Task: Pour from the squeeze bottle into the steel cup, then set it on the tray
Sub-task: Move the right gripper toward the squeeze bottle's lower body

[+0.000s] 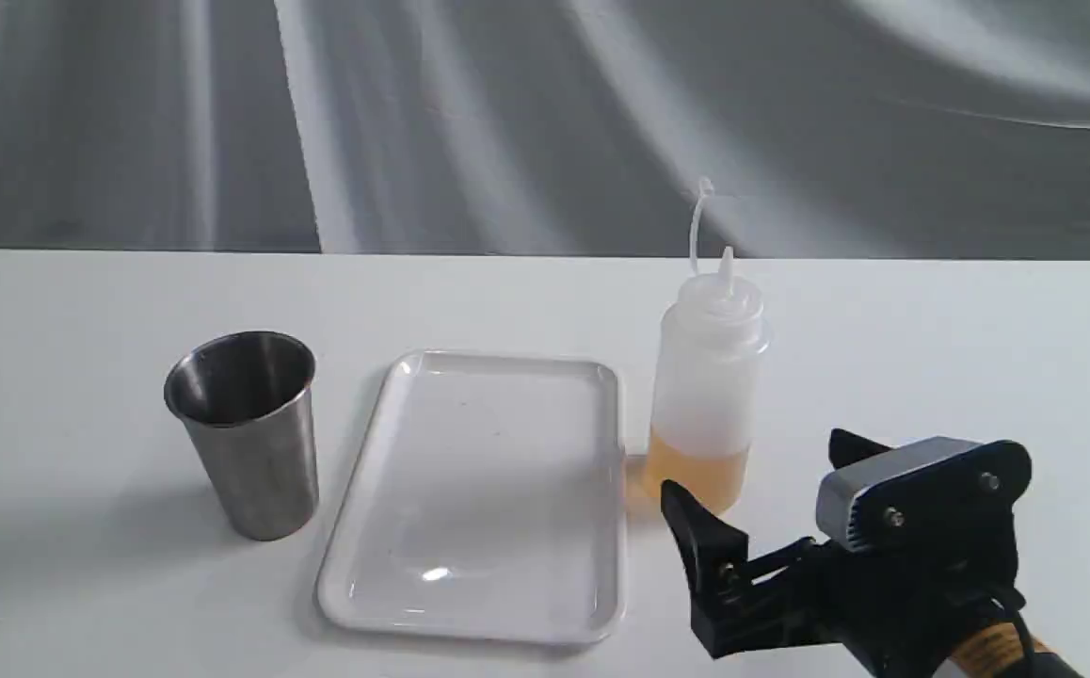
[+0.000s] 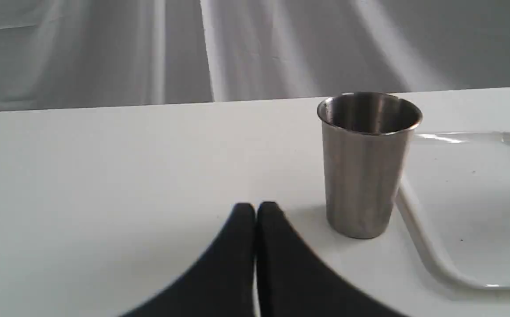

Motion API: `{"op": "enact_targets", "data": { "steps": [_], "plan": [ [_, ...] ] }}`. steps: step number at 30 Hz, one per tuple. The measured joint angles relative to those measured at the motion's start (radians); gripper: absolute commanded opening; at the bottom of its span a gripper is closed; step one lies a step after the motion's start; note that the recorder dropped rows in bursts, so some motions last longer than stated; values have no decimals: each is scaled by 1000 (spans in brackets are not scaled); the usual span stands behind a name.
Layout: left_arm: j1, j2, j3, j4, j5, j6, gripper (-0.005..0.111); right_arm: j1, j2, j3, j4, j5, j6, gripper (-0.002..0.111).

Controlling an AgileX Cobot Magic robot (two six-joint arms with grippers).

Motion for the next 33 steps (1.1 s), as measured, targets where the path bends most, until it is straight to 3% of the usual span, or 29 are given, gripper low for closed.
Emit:
{"op": "enact_targets", "data": {
  "steps": [11,20,33],
  "plan": [
    [0,0,0,0,0,0,0,0,158,-101,15,-29,48,105],
    [0,0,0,0,0,0,0,0,207,-187,198,-29,41,105],
    [0,0,0,0,0,0,0,-62,250,-291,151,-36,-76,105]
  ]
}}
